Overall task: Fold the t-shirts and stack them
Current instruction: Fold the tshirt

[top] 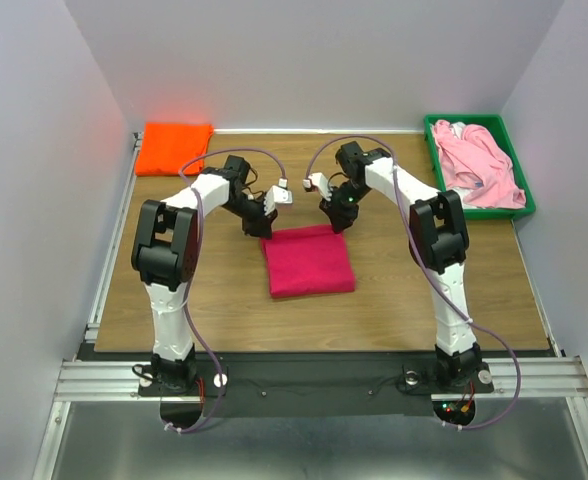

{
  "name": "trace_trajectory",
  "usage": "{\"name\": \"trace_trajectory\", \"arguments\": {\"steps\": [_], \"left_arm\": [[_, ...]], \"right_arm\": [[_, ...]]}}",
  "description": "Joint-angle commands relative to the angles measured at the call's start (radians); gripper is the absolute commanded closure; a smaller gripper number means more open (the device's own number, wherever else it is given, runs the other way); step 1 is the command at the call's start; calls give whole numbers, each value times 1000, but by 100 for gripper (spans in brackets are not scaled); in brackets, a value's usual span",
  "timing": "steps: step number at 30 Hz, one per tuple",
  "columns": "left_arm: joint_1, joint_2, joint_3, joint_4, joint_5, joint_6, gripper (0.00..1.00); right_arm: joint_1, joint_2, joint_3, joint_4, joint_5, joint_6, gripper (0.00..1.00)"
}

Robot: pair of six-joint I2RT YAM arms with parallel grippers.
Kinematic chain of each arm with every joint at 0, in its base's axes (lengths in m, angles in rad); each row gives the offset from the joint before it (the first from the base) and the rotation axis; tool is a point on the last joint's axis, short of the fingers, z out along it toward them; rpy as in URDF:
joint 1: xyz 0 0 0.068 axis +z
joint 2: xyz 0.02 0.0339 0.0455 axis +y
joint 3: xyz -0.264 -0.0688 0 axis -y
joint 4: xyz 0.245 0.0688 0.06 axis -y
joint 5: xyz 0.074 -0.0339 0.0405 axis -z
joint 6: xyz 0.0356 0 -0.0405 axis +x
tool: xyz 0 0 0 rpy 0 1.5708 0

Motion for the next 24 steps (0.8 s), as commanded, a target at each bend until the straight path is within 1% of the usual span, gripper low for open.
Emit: {"name": "trace_trajectory", "arguments": {"steps": [1,3,4,5,7,8,9,10,11,12,13,14,15,16,17,18,19,20,22,23,24], "left_arm": [[28,-7,87,-27,-25,-96,73],[40,-38,126,-29,-6,-130,71],[66,-55,138,-20,13,-191,69],[85,-71,146,-5,36,-226,64],[112,-134,141,89,92,-342,61],[134,-160,129,121,110,-446,60],[134,-218,80,184,142,-491,59],[130,-251,46,213,156,-527,59],[125,-316,-42,288,187,-617,59],[117,-349,-92,328,199,-662,60],[108,-375,-139,371,210,-717,60],[99,-397,-187,415,213,-767,60],[76,-429,-272,499,222,-864,60],[68,-438,-313,543,230,-910,61],[59,-443,-350,634,236,-955,61],[48,-441,-406,664,250,-998,61],[42,-432,-423,704,256,-1051,62],[36,-403,-440,742,257,-1072,62],[30,-362,-445,772,253,-1119,64],[30,-310,-443,814,244,-1142,65],[31,-277,-436,828,244,-1148,65]], "right_arm": [[-26,-5,36,26,10,87,60],[-51,-31,82,25,-19,151,54],[-60,-47,100,25,-24,171,51],[-81,-57,115,26,-30,190,50],[-109,-99,158,31,-80,269,47],[-130,-114,165,33,-97,297,47],[-141,-152,154,34,-119,352,47],[-150,-171,137,34,-170,372,48],[-152,-200,104,48,-198,410,50],[-150,-224,23,65,-232,440,51],[-150,-272,-34,88,-319,473,53],[-150,-289,-80,114,-365,510,54],[-146,-301,-123,168,-410,586,54],[-143,-309,-207,201,-483,628,55],[-135,-312,-238,259,-511,662,55],[-130,-307,-265,290,-533,717,55],[-127,-300,-304,322,-559,745,55],[-123,-282,-321,389,-565,797,55],[-124,-258,-346,454,-568,846,55],[-123,-243,-349,515,-559,866,55],[-123,-211,-351,542,-548,903,56]]}}
